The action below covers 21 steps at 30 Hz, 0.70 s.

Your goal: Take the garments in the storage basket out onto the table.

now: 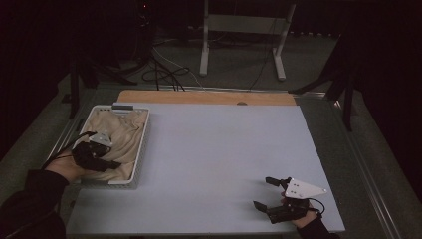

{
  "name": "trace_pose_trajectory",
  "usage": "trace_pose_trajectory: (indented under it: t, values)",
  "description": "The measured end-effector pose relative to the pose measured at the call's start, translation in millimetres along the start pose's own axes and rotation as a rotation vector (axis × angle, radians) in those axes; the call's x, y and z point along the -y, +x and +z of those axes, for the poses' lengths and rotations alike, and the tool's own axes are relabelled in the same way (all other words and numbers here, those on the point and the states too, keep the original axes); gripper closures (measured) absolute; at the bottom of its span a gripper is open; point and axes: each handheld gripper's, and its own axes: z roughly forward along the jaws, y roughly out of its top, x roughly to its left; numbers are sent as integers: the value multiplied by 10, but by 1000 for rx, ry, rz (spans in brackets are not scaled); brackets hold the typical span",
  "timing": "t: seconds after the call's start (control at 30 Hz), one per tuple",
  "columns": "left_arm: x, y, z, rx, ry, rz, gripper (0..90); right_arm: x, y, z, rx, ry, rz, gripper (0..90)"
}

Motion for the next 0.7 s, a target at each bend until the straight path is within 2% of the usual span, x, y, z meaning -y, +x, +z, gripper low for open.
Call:
trace_pose_trajectory:
  t: [0.1, 0.2, 0.23, 0.3, 0.33, 0.37, 0.4, 0.43, 0.47, 0.5, 0.6, 0.63, 0.67, 0.7]
  values:
    - [1, 24, -112, 9, -46, -22, 668, -2, 0, -4, -2, -4, 1, 99]
    - [5, 31, -230, 8, -96, -28, 669, -2, -3, -4, -3, -3, 2, 99]
    - [5, 31, -230, 8, -96, -28, 672, -1, -5, -4, -3, -3, 2, 99]
    - [-3, 35, -363, -7, -160, -35, 673, 0, -7, -6, -3, -4, 2, 99]
    - [-3, 35, -363, -7, -160, -35, 673, 0, -7, -6, -3, -4, 2, 99]
    - [-12, 38, -438, -7, -190, -40, 673, 0, -7, -8, -4, -5, 3, 99]
    - [-12, 38, -438, -7, -190, -40, 673, 0, -7, -8, -4, -5, 3, 99]
    - [-13, 44, -508, 1, -227, -43, 673, 2, -8, -10, -3, -4, 4, 99]
    - [-13, 44, -508, 1, -227, -43, 674, 2, -8, -10, -3, -4, 4, 99]
    - [-17, 45, -568, 2, -252, -46, 674, 3, -10, -11, -3, -5, 4, 99]
    - [-21, 41, -624, -5, -275, -50, 675, 2, -12, -12, -2, -6, 4, 99]
    - [-26, 32, -676, -16, -299, -57, 675, 2, -14, -13, -3, -7, 7, 99]
    - [-26, 32, -676, -16, -299, -57, 675, 2, -14, -13, -3, -7, 7, 99]
    - [-31, 39, -747, -22, -330, -70, 675, 1, -18, -13, -5, -8, 12, 99]
